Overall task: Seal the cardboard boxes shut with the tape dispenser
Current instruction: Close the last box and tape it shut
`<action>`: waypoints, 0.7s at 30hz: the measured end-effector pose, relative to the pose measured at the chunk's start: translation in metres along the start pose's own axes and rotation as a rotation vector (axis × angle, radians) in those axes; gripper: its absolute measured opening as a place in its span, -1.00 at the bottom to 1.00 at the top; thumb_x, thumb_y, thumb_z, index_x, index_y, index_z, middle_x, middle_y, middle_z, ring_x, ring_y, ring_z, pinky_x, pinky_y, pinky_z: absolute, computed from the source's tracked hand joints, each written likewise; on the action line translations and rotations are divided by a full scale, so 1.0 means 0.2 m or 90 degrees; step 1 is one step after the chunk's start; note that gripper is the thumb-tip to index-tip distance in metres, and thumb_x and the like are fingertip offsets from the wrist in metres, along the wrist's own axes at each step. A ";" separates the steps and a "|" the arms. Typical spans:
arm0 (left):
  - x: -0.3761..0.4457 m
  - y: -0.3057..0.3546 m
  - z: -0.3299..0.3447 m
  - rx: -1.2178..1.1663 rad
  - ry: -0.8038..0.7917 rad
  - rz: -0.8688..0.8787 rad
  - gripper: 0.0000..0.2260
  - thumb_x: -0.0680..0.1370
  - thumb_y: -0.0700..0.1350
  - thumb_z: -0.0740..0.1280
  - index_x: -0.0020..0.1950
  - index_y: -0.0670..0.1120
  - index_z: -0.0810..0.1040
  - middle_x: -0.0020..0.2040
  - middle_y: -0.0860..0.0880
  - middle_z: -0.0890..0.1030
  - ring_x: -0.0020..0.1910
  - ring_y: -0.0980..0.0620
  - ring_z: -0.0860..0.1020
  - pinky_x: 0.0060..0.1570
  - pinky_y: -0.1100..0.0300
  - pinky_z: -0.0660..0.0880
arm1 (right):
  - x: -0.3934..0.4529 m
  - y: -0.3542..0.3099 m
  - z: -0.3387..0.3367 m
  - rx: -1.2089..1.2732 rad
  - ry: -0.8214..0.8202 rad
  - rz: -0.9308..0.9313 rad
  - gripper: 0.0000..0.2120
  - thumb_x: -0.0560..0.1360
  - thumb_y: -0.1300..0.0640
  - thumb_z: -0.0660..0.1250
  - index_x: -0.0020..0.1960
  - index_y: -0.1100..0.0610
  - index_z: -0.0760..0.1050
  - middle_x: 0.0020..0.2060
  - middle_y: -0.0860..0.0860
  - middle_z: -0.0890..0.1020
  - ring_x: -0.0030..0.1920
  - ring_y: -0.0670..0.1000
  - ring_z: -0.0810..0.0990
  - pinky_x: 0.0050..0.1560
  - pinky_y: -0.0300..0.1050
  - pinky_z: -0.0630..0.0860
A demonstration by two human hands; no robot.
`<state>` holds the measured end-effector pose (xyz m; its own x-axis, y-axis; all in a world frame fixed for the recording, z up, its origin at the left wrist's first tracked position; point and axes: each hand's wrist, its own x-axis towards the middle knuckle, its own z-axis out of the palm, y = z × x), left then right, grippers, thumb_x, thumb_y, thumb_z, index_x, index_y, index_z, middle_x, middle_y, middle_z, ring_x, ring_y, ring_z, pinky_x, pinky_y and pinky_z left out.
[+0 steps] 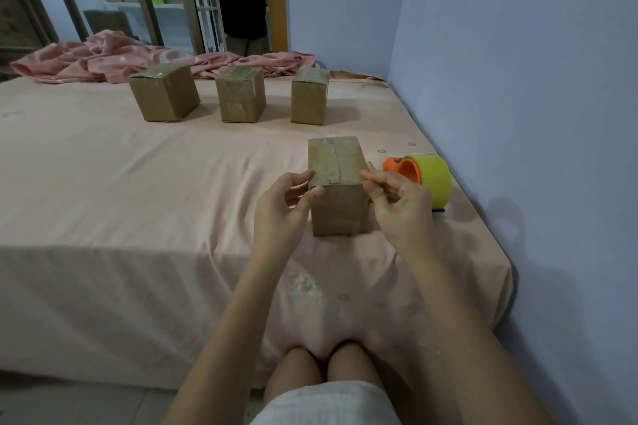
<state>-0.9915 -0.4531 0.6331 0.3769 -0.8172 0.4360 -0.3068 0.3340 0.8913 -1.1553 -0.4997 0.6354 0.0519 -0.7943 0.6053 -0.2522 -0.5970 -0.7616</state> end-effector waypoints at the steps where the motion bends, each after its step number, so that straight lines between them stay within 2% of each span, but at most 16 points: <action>1: 0.00 0.00 -0.01 -0.006 -0.009 0.001 -0.83 0.50 -0.20 0.40 0.04 0.01 0.57 0.03 0.11 0.63 -0.04 0.19 0.62 -0.01 0.26 0.55 | 0.00 0.00 -0.01 0.001 -0.004 0.001 -0.83 0.50 0.28 0.34 0.06 0.18 0.63 0.04 -0.08 0.60 0.03 -0.31 0.56 0.10 -0.29 0.50; 4: 0.00 -0.03 -0.03 -0.052 -0.043 0.001 -0.80 0.58 -0.19 0.28 0.17 0.00 0.55 0.05 0.09 0.63 0.04 0.08 0.61 0.00 0.22 0.56 | 0.02 0.00 -0.05 -0.003 -0.069 0.022 -0.79 0.55 0.23 0.28 0.11 0.04 0.60 0.06 -0.16 0.59 0.10 -0.26 0.54 0.16 -0.21 0.49; 6: -0.01 -0.04 -0.04 -0.085 -0.053 -0.003 -0.78 0.60 -0.15 0.25 0.23 0.02 0.53 0.10 0.07 0.63 0.10 0.07 0.60 0.01 0.13 0.57 | 0.03 0.00 -0.08 0.020 -0.131 0.049 -0.78 0.54 0.15 0.31 0.13 -0.08 0.56 0.08 -0.18 0.59 0.09 -0.30 0.54 0.13 -0.28 0.48; 8: -0.03 -0.03 -0.02 -0.075 -0.055 -0.004 -0.73 0.55 -0.11 0.34 0.24 0.03 0.51 0.13 0.12 0.60 0.11 0.14 0.59 -0.02 0.23 0.56 | 0.02 -0.01 -0.09 0.066 -0.160 0.094 -0.72 0.44 0.04 0.42 0.14 -0.15 0.53 0.11 -0.16 0.58 0.08 -0.30 0.55 0.04 -0.39 0.48; 10: -0.05 -0.01 0.02 -0.013 -0.022 0.010 -0.63 0.45 -0.06 0.46 0.22 0.07 0.47 0.10 0.26 0.54 0.06 0.35 0.54 -0.13 0.44 0.50 | -0.01 -0.01 -0.06 0.026 -0.139 0.103 -0.56 0.32 -0.11 0.48 0.18 -0.14 0.51 0.12 -0.17 0.57 0.09 -0.23 0.56 0.01 -0.35 0.52; 12: -0.06 0.00 0.05 0.038 0.031 0.019 -0.59 0.40 -0.02 0.51 0.19 0.09 0.48 0.01 0.33 0.53 -0.02 0.46 0.51 -0.22 0.52 0.45 | -0.05 -0.01 -0.01 -0.070 -0.077 0.072 -0.52 0.32 -0.12 0.48 0.21 -0.08 0.50 0.12 -0.12 0.60 0.06 -0.20 0.57 -0.01 -0.28 0.55; 14: -0.04 -0.02 0.06 0.023 0.052 -0.010 -0.59 0.38 -0.03 0.52 0.21 0.02 0.56 0.02 0.26 0.59 -0.02 0.35 0.57 -0.13 0.44 0.51 | -0.06 -0.02 0.01 -0.089 -0.018 0.051 -0.59 0.37 -0.02 0.48 0.20 -0.02 0.53 0.10 -0.06 0.63 0.01 -0.19 0.59 -0.01 -0.22 0.57; 17: -0.01 -0.04 0.04 -0.084 0.014 -0.069 -0.61 0.40 -0.18 0.50 0.22 -0.09 0.58 0.07 0.05 0.65 0.03 0.16 0.63 0.05 0.12 0.57 | -0.06 -0.03 0.02 -0.063 0.009 0.034 -0.72 0.46 0.08 0.41 0.17 0.02 0.57 0.05 -0.11 0.63 -0.01 -0.15 0.62 0.02 -0.17 0.57; 19: 0.01 -0.06 0.02 -0.114 -0.011 -0.079 -0.63 0.44 -0.23 0.46 0.24 -0.12 0.56 0.11 -0.03 0.64 0.06 0.11 0.62 0.07 0.06 0.56 | -0.07 -0.03 0.01 -0.061 0.025 0.029 -0.78 0.53 0.12 0.33 0.16 0.01 0.59 0.00 -0.12 0.64 0.01 -0.05 0.63 0.03 -0.09 0.57; 21: 0.02 -0.07 0.01 -0.127 -0.030 -0.082 -0.65 0.46 -0.22 0.44 0.25 -0.07 0.55 0.14 -0.09 0.63 0.08 0.08 0.62 0.06 0.09 0.57 | -0.07 -0.03 0.01 -0.071 0.034 0.022 -0.78 0.56 0.15 0.27 0.17 0.00 0.59 0.01 -0.05 0.67 0.03 -0.03 0.61 0.07 -0.01 0.55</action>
<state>-0.9876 -0.4614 0.6219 0.3587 -0.8790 0.3143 -0.0774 0.3076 0.9484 -1.1532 -0.4855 0.6305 -0.0099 -0.8050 0.5932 -0.3590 -0.5508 -0.7535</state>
